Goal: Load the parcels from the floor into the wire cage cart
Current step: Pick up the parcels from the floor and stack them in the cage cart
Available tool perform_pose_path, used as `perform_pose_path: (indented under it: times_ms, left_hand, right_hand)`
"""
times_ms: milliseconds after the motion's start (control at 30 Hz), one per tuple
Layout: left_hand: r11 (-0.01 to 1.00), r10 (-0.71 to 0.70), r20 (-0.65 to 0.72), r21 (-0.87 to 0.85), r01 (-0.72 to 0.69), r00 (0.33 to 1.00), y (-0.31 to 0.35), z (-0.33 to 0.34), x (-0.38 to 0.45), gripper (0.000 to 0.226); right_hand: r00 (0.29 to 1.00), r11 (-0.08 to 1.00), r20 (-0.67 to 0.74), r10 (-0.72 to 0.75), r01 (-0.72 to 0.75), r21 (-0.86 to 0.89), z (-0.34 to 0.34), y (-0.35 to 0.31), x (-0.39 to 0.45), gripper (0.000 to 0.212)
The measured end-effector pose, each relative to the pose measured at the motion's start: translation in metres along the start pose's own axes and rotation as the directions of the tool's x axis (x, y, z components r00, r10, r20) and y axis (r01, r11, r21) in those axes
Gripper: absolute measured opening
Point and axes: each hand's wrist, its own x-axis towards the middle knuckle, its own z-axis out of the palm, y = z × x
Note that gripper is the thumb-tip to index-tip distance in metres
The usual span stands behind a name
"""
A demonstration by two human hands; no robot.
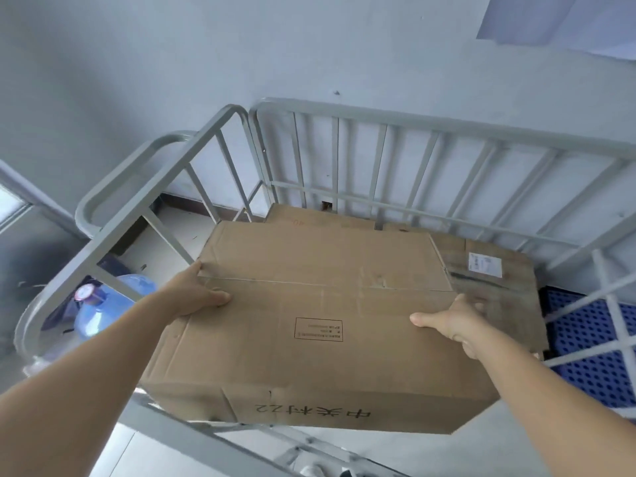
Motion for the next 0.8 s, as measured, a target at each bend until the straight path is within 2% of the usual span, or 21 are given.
perform_pose_path:
  times_ms: [200, 300, 467, 567, 700, 800]
  left_hand:
    - [0.999, -0.046, 0.067, 0.006, 0.046, 0.997, -0.015, 0.013, 0.035, 0.099]
    - [0.998, -0.056, 0.089, 0.021, 0.054, 0.994, -0.030, 0.023, 0.061, 0.073]
    - [0.998, -0.060, 0.186, 0.034, 0.055, 0.981, -0.058, 0.043, 0.119, 0.054]
    - [0.997, -0.080, 0.268, 0.030, 0.075, 0.960, -0.078, 0.059, 0.154, 0.056]
    - [0.998, -0.068, 0.340, 0.006, 0.070, 0.938, -0.085, 0.082, 0.186, 0.075]
    - [0.999, -0.035, 0.380, 0.001, 0.038, 0.924, -0.080, 0.090, 0.205, 0.079]
  right_hand:
    - [0.995, 0.998, 0.085, 0.050, -0.047, -0.043, 0.043, -0.003, 0.032, 0.124]
    - [0.991, 0.992, 0.095, 0.097, -0.089, -0.085, 0.065, -0.007, 0.044, 0.124]
    - [0.978, 0.978, 0.075, 0.194, -0.187, -0.093, 0.105, -0.012, 0.065, 0.124]
    - [0.971, 0.967, 0.037, 0.236, -0.231, -0.106, 0.123, -0.017, 0.083, 0.122]
    - [0.953, 0.946, 0.012, 0.304, -0.300, -0.126, 0.141, -0.018, 0.104, 0.123]
    - [0.938, 0.935, 0.019, 0.347, -0.345, -0.083, 0.143, -0.014, 0.114, 0.120]
